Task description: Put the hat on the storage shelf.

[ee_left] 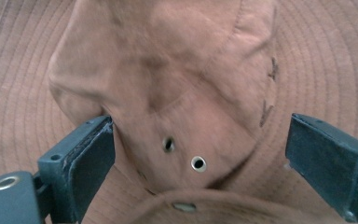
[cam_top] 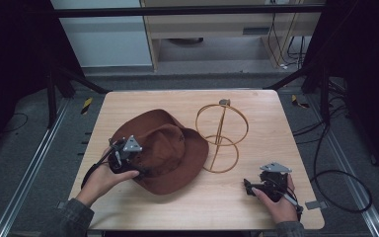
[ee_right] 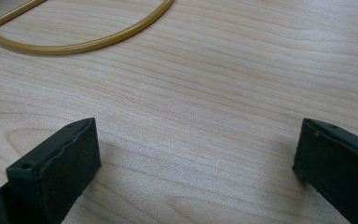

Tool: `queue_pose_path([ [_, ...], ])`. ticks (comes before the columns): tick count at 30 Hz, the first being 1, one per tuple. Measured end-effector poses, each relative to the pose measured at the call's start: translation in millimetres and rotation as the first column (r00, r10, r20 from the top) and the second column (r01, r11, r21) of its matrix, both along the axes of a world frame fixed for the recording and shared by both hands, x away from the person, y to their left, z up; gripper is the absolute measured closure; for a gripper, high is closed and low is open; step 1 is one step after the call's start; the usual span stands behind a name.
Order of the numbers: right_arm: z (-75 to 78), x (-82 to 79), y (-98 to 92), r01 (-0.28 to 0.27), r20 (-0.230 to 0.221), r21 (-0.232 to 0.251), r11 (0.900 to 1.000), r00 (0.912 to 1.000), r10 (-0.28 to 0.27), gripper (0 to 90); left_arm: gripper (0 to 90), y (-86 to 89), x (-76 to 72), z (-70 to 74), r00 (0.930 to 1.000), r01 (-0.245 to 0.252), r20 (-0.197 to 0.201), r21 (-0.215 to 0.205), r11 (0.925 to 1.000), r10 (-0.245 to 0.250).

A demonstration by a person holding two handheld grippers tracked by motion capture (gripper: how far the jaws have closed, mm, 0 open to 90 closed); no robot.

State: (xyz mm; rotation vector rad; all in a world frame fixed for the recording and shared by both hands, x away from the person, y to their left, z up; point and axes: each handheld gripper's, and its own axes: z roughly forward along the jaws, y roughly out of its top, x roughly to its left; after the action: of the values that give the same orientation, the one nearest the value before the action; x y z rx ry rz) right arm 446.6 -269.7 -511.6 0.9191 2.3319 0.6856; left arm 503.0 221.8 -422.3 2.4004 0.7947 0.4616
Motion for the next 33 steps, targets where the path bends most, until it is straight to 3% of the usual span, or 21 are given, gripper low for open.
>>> queue_pose_path([
  [3, 0.0, 0.0, 0.0, -0.001, -0.001, 0.001, 1.000, 1.0000, 0.001, 0.5, 8.0, -4.7, 5.6, 8.2, 0.9999, -0.003, 0.010, 0.022, 0.9998, 0.002],
  [6, 0.0, 0.0, 0.0, 0.000, 0.000, 0.001, 1.000, 1.0000, 0.000, 0.5, 8.1, -11.4, 10.4, 16.6, 0.9999, 0.006, 0.010, 0.016, 0.9999, -0.006],
  [8, 0.0, 0.0, -0.1, -0.003, -0.001, 0.003, 1.000, 1.0000, 0.003, 0.5, 8.1, -17.1, 12.8, 22.5, 0.9990, 0.019, 0.039, 0.093, 0.9954, -0.023],
  [11, 0.0, 0.0, -0.1, -0.002, 0.000, 0.002, 1.000, 1.0000, 0.002, 0.5, 8.4, -25.2, 16.2, 28.3, 0.9986, 0.030, 0.040, 0.080, 0.9964, -0.034],
  [16, 0.0, 0.1, -0.1, -0.002, 0.000, 0.003, 1.000, 1.0000, 0.002, 0.5, 8.4, -33.2, 26.2, 29.7, 0.9984, 0.026, 0.045, 0.132, 0.9909, -0.033],
  [17, 0.0, 0.1, -0.2, -0.004, -0.001, 0.004, 1.000, 1.0000, 0.004, 0.5, 8.3, -34.5, 28.5, 30.1, 0.9986, 0.022, 0.045, 0.127, 0.9917, -0.028],
  [25, 0.0, 0.0, -0.1, -0.003, -0.001, 0.003, 1.000, 1.0000, 0.003, 0.5, 8.7, -45.2, 53.9, 25.5, 0.9998, 0.021, 0.002, 0.161, 0.9868, -0.021],
  [30, -0.1, 0.0, -0.1, -0.003, -0.001, 0.003, 1.000, 1.0000, 0.003, 0.5, 10.3, -41.4, 67.3, 18.5, 0.9993, 0.014, -0.037, 0.133, 0.9910, -0.009],
  [33, -0.1, 0.0, -0.1, -0.003, -0.001, 0.003, 1.000, 1.0000, 0.003, 0.5, 15.6, -37.9, 72.6, 16.3, 0.9989, 0.003, -0.048, 0.120, 0.9927, 0.003],
])
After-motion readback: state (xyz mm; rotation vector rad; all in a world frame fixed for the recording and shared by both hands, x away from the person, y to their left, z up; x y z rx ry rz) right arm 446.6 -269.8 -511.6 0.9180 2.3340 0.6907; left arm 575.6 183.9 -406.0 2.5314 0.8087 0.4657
